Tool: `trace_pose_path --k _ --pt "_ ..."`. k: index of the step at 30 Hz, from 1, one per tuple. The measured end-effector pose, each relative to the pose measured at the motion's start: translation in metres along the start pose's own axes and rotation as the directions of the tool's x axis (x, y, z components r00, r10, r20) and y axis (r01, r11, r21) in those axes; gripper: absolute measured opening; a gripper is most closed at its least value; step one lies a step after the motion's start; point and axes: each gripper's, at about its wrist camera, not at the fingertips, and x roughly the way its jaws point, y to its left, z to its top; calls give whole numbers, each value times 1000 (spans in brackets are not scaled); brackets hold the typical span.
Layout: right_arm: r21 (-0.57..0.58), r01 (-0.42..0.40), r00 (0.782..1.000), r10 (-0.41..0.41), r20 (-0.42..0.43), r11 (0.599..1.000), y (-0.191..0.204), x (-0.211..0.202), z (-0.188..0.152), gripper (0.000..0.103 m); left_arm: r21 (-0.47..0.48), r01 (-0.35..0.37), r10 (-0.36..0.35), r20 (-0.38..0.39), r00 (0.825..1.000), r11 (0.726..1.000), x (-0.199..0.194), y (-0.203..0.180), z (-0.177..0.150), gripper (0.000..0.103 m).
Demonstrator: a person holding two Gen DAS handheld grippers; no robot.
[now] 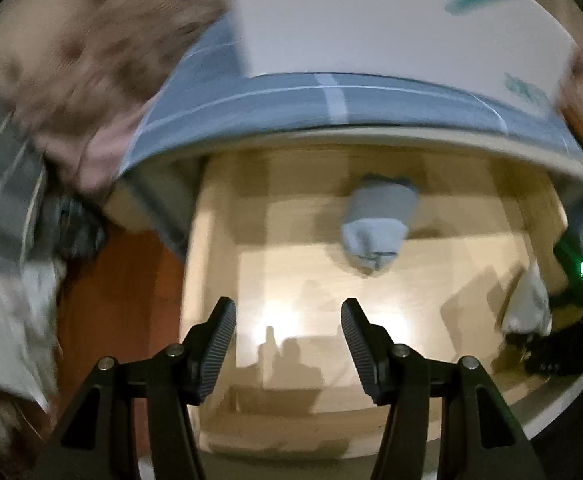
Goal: Take underwear out of drawer
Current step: 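Lift the white-grey sock with the right gripper while the left gripper lowers toward the blue sock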
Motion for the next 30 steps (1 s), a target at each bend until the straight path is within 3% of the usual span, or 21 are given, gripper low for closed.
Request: trace_pose_path --k 4,10,14,18,25,30 --pt "9 -3 1000 3 11 1000 -13 -7 6 57 216 -89 79 55 995 972 3 -37 7 56" --pt "14 -9 1000 9 19 1000 -26 -17 -9 57 395 -136 114 80 990 909 26 -74 15 56" --pt "14 -15 1000 14 24 1000 -46 -13 5 58 452 -138 118 72 990 881 43 -83 19 56" --pt "11 -20 999 19 25 1000 -33 -14 12 58 500 -150 132 71 989 853 58 -89 23 56" --pt "13 -33 999 33 32 999 -31 -7 8 58 572 -86 96 12 995 816 75 -97 27 56" --pt "18 -54 998 53 37 998 -30 2 2 58 585 -71 95 -10 995 808 87 -101 38 56"
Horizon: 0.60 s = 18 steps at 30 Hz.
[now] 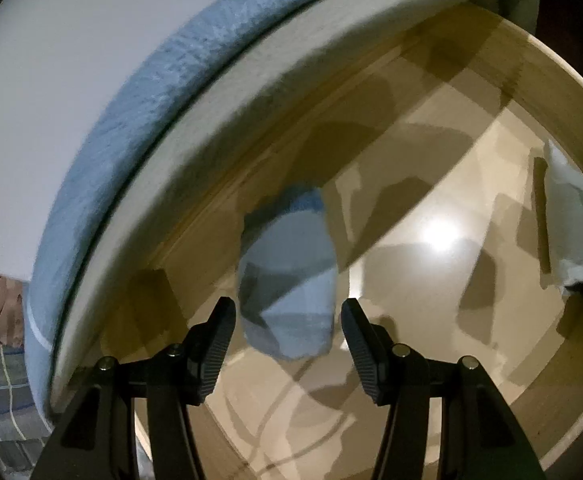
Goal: Take underwear out of drawer
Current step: 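Lift the white-grey sock with the right gripper while the left gripper lowers toward the blue sock, then grasp the light blue sock with the left gripper and lift it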
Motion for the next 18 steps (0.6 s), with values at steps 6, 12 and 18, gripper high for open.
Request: trace_pose_path --k 6,12,18 --pt "15 -40 999 40 11 999 -4 3 -4 58 25 -16 16 -11 1000 1000 18 0 6 56" --pt "24 -61 998 61 16 998 -8 5 -8 58 9 -11 11 7 1000 1000 28 11 7 45" --pt "30 -74 997 74 21 997 -10 11 -13 58 -21 -1 1 7 1000 1000 33 18 9 37"
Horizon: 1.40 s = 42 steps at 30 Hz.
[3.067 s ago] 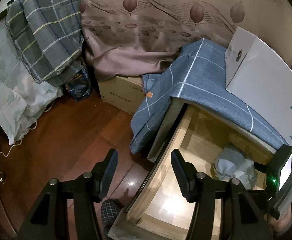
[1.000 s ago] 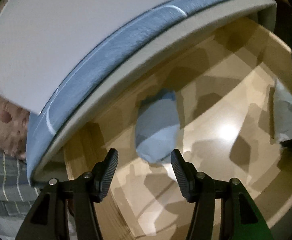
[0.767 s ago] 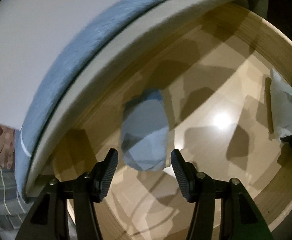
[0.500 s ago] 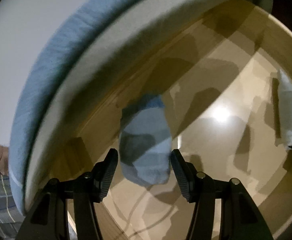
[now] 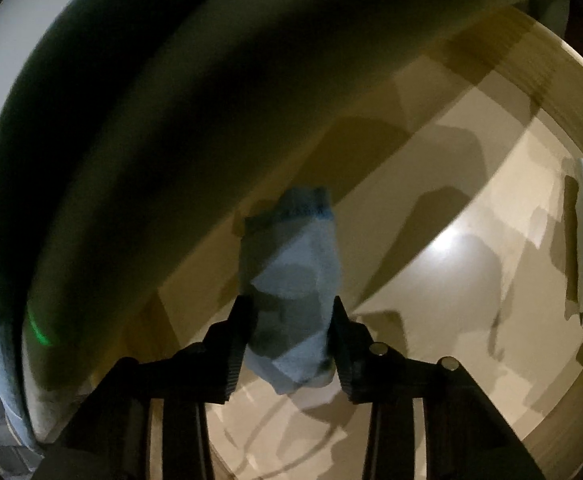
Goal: Take underwear out of drawer
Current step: 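Grasp the light blue sock with the left gripper and lift it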
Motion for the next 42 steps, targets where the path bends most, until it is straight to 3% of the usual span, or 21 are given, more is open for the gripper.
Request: trace_pose_path --k 4,9,16,20,26,29,33,36,38,40,42 --pt "0 0 1000 0 1 1000 -1 1 -1 58 -17 27 -28 -25 999 999 0 6 -4 36" --pt "-1 -1 1000 1 1 1000 0 1 -1 58 -59 86 -92 -109 990 995 2 18 -11 36" --pt "4 -9 1000 9 3 1000 -1 3 -2 58 -170 137 -173 -219 960 976 5 34 -28 36" --pt "7 -12 1000 12 4 1000 -3 5 -1 58 -232 164 -225 -265 938 959 5 39 -57 36" --pt "4 -13 1000 13 4 1000 -8 1 2 57 -338 210 -319 -306 897 917 3 44 -85 36" --pt "3 -13 1000 13 4 1000 -8 1 2 57 -382 229 -359 -314 879 895 3 47 -79 36" --pt "2 -13 1000 13 4 1000 -8 0 3 57 -445 251 -412 -313 856 860 6 71 -91 36" --pt "2 -13 1000 13 4 1000 -8 0 3 57 -487 254 -434 -302 849 835 2 66 -102 37" --pt "2 -13 1000 13 5 1000 -8 -1 3 57 -513 249 -440 -292 849 821 6 76 -93 41" --pt "1 -13 1000 13 4 1000 -8 0 3 57 -547 247 -455 -285 844 800 13 103 -101 43" --pt "1 -13 1000 13 5 1000 -8 -1 3 57 -573 238 -463 -284 840 784 17 106 -114 45"
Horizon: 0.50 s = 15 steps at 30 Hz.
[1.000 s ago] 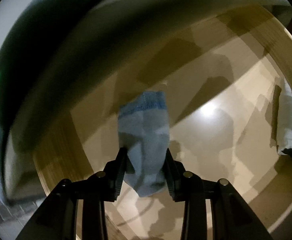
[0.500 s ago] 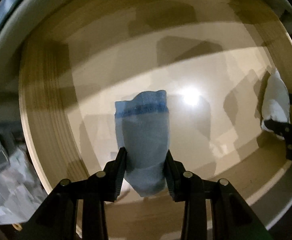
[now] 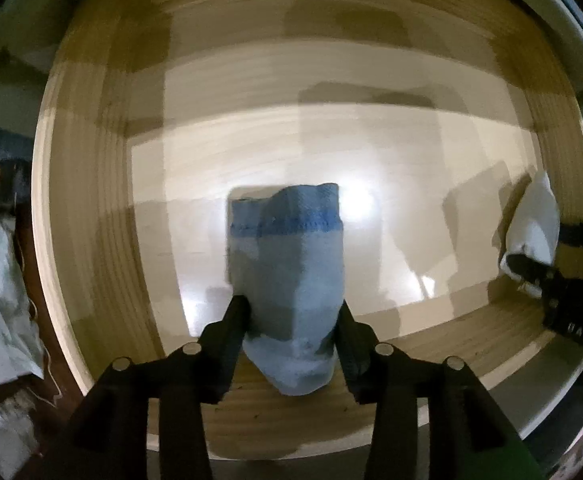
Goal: Take underwear out of drawer
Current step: 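Grasp the light blue sock with the left gripper and lift it, then carry the light blue sock into the white box with the left gripper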
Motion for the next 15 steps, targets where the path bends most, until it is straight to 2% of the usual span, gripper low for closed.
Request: trace_pose_path --k 4,7,9,15 --pt "-1 0 1000 0 0 1000 1 -1 0 57 -16 -21 21 -5 1000 1000 10 6 -4 47" --pt "-1 0 1000 0 0 1000 0 1 -1 57 -23 -45 44 -13 999 999 9 0 7 49" --pt "-1 0 1000 0 0 1000 0 1 -1 57 -32 -59 59 -26 998 998 3 -10 -5 49" --pt "-1 1 1000 -1 0 1000 -2 2 -1 57 -62 -57 54 -56 997 996 7 2 3 48"
